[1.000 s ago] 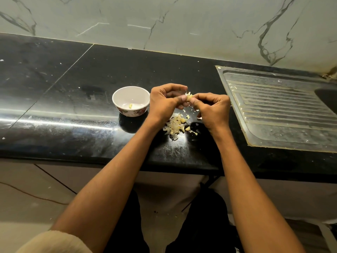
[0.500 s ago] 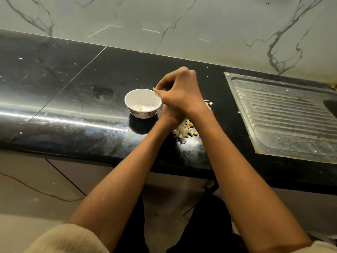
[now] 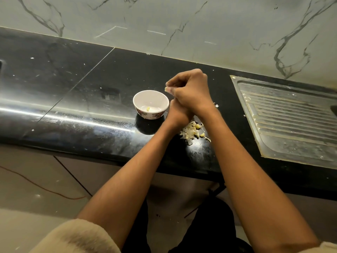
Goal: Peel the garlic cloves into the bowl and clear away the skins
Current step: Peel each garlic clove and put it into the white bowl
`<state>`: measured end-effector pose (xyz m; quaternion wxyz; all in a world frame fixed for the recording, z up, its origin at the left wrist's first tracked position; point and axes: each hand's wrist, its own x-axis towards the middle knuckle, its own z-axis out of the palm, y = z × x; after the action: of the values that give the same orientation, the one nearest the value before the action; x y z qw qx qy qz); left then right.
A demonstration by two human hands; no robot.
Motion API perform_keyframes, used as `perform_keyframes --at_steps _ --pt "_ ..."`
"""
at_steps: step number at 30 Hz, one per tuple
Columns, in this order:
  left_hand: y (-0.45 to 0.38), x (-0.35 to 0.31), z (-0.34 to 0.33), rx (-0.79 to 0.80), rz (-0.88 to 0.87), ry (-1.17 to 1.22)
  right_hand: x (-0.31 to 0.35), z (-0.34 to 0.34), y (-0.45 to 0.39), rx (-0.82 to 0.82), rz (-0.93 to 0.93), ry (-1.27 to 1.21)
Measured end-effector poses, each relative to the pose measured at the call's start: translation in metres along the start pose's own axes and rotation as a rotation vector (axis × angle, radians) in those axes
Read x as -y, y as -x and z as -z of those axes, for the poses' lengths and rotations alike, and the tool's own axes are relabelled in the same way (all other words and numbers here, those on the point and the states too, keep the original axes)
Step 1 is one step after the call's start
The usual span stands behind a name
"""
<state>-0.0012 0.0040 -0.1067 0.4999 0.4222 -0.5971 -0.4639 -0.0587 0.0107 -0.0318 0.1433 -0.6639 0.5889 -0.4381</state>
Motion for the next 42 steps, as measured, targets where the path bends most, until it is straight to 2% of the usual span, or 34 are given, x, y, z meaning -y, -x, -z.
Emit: perform_keyframes --at_steps 1,4,6,14,21,27,34,38,42 --pt "0.001 0.001 0.001 -0.001 -0.041 0.036 -0.004 0.003 0.002 -0.051 -0.027 -0.043" --pt "-0.003 0.004 0.001 0.069 -0.012 0.042 -0.022 0.018 0.013 -0.187 -0.112 -0.132" --pt "-0.004 0.004 0.000 0.096 -0.034 0.052 -0.039 0.030 0.022 -0.211 -0.176 -0.135" --pt "-0.006 0.007 -0.001 0.103 -0.053 0.179 -0.077 0.058 0.055 -0.096 -0.329 0.080" --pt "-0.007 0.009 0.000 0.109 -0.121 0.258 -0.072 0.054 0.069 -0.027 -0.240 0.195" --pt "-0.008 0.009 0.001 0.135 -0.175 0.313 -0.075 0.049 0.080 0.170 -0.207 0.222" --pt "-0.008 0.009 0.001 0.146 -0.179 0.373 -0.074 0.046 0.082 0.228 -0.224 0.131" --pt "-0.007 0.009 0.001 0.149 -0.159 0.360 -0.076 0.050 0.082 0.149 -0.233 -0.011" --pt "-0.006 0.009 0.000 0.158 -0.125 0.267 -0.080 0.055 0.078 -0.043 -0.228 -0.182"
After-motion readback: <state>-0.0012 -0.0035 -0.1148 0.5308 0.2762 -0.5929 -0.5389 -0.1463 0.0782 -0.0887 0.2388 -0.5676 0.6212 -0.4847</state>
